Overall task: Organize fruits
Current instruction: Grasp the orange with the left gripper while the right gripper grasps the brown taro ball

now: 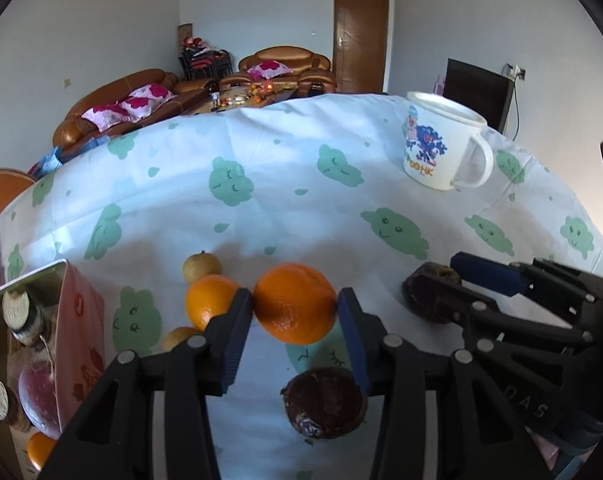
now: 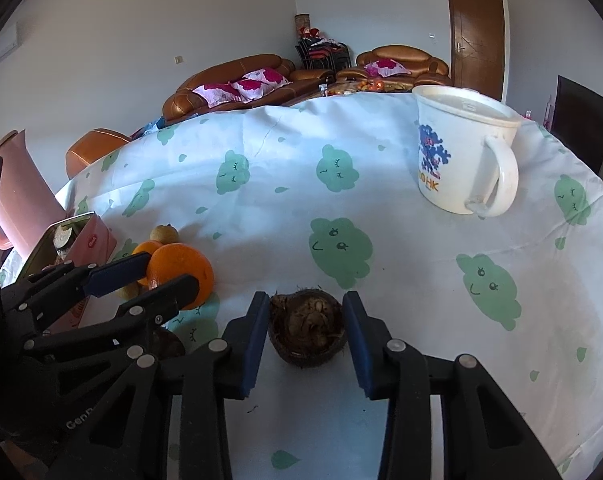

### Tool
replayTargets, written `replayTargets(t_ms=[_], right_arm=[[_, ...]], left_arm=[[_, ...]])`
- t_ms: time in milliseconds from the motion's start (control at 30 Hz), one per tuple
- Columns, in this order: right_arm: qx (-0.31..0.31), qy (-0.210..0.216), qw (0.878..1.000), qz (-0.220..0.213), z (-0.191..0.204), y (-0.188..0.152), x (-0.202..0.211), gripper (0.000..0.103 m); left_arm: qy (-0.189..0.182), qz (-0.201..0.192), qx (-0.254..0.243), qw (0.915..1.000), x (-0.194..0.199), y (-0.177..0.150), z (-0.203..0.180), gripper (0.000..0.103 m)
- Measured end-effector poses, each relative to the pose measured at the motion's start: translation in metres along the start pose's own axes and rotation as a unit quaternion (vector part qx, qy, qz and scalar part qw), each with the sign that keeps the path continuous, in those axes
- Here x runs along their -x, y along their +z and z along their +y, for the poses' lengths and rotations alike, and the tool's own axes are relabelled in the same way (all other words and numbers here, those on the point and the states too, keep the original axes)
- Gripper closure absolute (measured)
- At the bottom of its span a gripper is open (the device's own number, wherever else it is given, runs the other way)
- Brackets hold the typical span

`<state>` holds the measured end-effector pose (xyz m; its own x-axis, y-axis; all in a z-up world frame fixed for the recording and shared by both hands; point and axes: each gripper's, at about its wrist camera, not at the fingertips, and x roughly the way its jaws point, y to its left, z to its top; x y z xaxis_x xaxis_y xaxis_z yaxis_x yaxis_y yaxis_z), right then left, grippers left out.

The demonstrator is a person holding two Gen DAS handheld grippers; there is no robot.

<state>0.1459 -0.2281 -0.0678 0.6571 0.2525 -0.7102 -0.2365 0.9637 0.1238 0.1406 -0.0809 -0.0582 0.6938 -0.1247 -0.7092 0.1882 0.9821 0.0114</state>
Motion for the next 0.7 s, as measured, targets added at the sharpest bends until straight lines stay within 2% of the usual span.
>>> replayTargets(t_ms=[167, 300, 400, 567, 700], right_arm=[[0.000, -0.010, 1.000, -0.027, 0.000, -0.001, 0.011, 0.063], [-0.007, -0.018, 0.999, -0.044, -0.002, -0.001, 0.018, 0.063], [-0.028, -0.009, 0.998, -0.050, -0.011, -0.001, 0.020, 0.063], [-0.038, 0.000, 0.998, -0.054, -0.015, -0.002, 0.023, 0.063], [-0.024, 0.003, 0.999, -0.033, -0.009, -0.002, 0.016, 0.063]], left_arm=[[0.009, -0.005, -0.024, 0.9997, 0.003, -0.003, -0.006, 0.060], [-0.011, -0.006, -0.015, 0.9998, 0.008, -0.006, -0.001, 0.061], [-0.017, -0.021, -0.013, 0.9995, 0.017, -0.007, 0.000, 0.061], [-0.016, -0.041, -0.014, 0.9989, 0.031, -0.009, 0.001, 0.061], [-0.018, -0.041, -0.009, 0.9990, 0.030, -0.013, 0.002, 0.061]])
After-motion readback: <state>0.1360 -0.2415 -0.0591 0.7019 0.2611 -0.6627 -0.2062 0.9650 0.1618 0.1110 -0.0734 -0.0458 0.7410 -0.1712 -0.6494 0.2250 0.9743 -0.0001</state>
